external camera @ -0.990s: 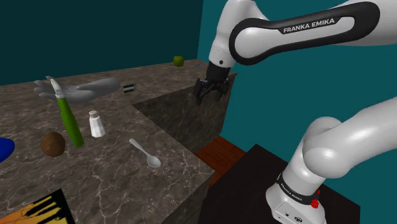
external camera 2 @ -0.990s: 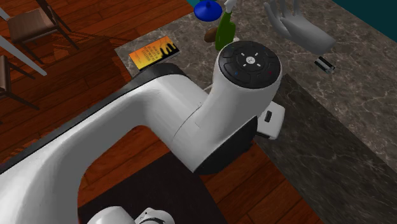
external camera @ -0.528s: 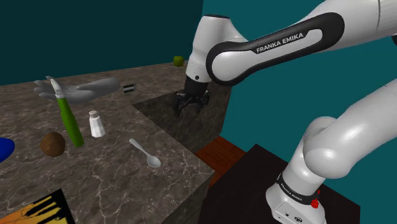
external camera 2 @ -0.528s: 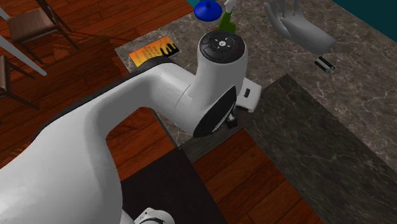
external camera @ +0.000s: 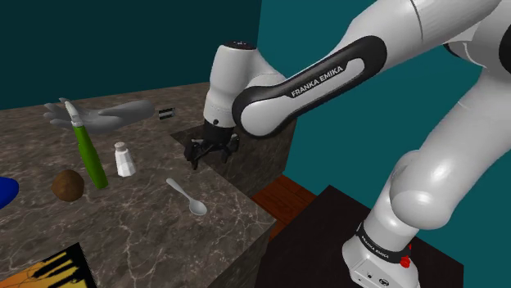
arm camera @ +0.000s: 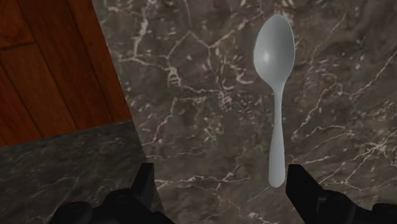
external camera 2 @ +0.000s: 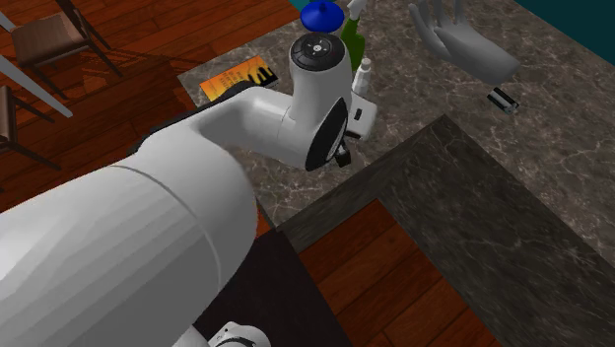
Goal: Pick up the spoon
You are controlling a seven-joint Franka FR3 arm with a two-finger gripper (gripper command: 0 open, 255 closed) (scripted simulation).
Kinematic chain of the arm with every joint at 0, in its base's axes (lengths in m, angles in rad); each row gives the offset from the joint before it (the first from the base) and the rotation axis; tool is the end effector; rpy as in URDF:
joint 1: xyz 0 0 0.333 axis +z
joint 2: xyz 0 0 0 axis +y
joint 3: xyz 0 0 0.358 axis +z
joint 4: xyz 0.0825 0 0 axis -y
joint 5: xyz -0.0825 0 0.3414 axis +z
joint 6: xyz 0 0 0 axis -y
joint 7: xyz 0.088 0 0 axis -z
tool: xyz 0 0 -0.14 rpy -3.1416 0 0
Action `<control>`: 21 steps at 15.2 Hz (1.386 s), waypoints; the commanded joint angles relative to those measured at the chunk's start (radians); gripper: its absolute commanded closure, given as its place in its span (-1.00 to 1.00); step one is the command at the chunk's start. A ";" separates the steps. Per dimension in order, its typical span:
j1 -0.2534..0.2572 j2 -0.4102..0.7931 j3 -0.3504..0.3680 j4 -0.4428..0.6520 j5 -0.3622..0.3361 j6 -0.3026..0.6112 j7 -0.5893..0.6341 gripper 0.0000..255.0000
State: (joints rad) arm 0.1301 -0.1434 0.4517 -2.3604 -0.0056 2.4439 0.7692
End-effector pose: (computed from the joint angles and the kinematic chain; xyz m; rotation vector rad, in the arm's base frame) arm 0.3915 0.2628 0.4359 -3.0321 0.2749 -0.3170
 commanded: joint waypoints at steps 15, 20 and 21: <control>0.057 0.356 0.021 0.159 -0.346 0.167 0.331 -1.00; 0.059 0.356 0.022 0.157 -0.347 0.167 0.334 1.00; 0.059 0.356 0.022 0.157 -0.347 0.167 0.334 1.00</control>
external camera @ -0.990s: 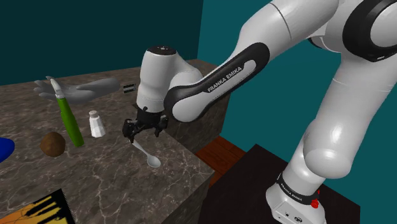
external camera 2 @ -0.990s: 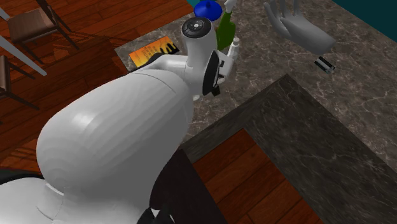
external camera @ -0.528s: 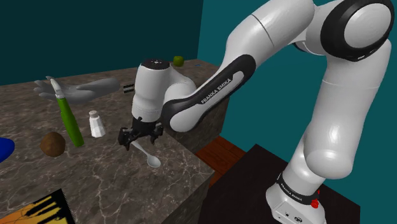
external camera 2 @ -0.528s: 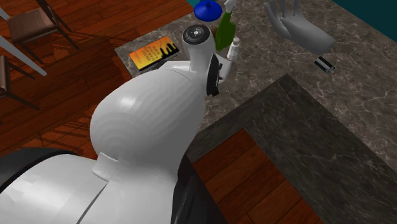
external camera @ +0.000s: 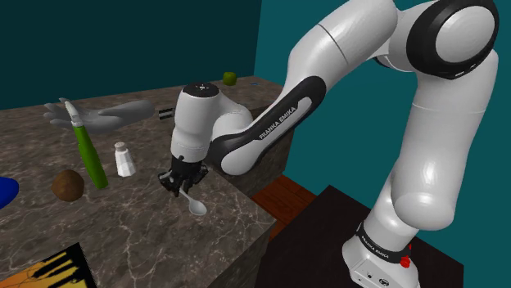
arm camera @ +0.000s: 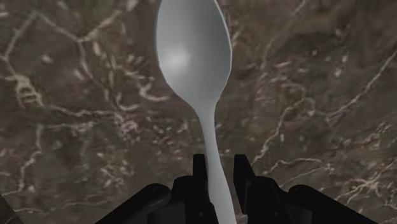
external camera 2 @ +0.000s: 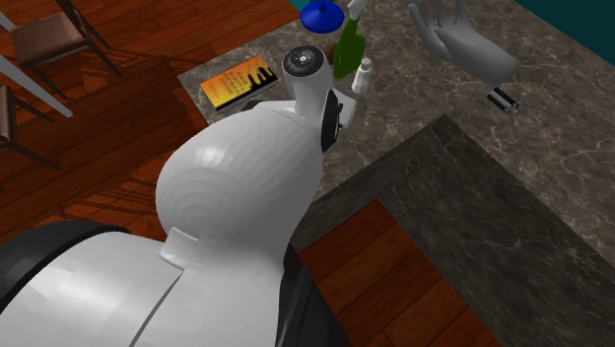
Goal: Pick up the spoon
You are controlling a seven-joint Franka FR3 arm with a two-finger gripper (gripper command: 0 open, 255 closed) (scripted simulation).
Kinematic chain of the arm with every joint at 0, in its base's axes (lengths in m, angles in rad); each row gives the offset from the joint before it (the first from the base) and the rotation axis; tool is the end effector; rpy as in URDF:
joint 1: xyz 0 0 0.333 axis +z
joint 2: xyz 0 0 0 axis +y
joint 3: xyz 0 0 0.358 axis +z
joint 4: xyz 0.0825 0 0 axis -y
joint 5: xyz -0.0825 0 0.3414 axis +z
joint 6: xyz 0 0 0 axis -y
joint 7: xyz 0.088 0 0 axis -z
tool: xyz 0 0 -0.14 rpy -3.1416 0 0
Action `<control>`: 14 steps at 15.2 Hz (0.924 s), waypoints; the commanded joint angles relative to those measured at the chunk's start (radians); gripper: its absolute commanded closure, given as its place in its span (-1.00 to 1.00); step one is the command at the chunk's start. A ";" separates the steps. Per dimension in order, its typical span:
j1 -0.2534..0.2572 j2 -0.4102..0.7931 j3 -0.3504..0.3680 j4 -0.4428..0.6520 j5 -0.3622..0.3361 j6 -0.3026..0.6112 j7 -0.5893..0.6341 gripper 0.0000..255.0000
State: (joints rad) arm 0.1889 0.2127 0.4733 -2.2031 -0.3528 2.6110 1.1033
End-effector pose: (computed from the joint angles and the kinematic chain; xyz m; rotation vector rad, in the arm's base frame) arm 0.4430 0.3382 0.3572 -3.0073 0.2657 -0.3557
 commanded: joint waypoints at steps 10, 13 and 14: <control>-0.017 -0.050 0.022 0.014 0.062 -0.054 -0.050 1.00; -0.024 -0.078 0.031 0.025 0.095 -0.088 -0.076 1.00; -0.025 -0.087 0.034 0.029 0.105 -0.099 -0.084 1.00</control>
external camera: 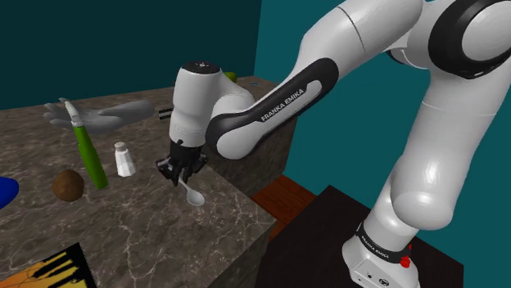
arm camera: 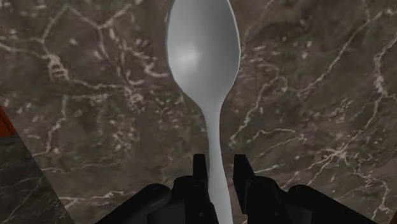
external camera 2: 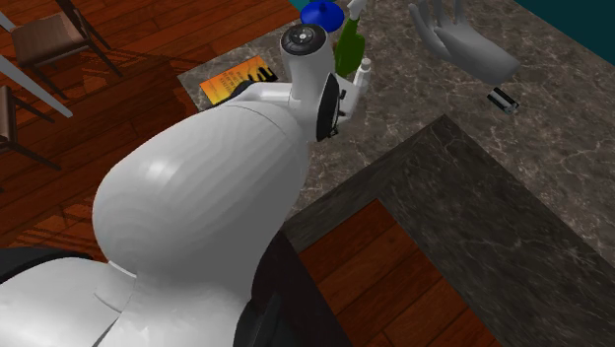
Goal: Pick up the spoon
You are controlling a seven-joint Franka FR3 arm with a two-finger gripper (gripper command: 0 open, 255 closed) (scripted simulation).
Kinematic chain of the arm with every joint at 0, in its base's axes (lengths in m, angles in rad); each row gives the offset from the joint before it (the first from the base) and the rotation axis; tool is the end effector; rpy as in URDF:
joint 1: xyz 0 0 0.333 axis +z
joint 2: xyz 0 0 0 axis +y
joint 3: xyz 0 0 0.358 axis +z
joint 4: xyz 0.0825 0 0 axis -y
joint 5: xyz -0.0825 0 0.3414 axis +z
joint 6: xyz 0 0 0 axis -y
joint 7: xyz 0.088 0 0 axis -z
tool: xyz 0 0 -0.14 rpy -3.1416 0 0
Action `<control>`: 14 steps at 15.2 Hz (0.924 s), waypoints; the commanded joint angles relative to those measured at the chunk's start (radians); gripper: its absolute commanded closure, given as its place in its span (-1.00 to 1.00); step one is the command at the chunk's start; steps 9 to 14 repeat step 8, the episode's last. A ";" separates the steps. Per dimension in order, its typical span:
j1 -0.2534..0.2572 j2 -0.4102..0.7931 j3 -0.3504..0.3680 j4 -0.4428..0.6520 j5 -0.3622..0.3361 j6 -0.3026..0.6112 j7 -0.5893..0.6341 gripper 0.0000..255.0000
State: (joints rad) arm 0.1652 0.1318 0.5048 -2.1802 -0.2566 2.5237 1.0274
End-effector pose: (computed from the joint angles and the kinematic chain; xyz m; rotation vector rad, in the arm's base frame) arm 0.4372 0.3355 0.3979 -3.0071 0.2656 -0.3568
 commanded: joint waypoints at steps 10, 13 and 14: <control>-0.009 -0.058 0.012 0.038 0.066 -0.084 -0.053 1.00; -0.009 -0.058 0.012 0.038 0.066 -0.084 -0.053 1.00; -0.009 -0.058 0.012 0.038 0.066 -0.084 -0.053 1.00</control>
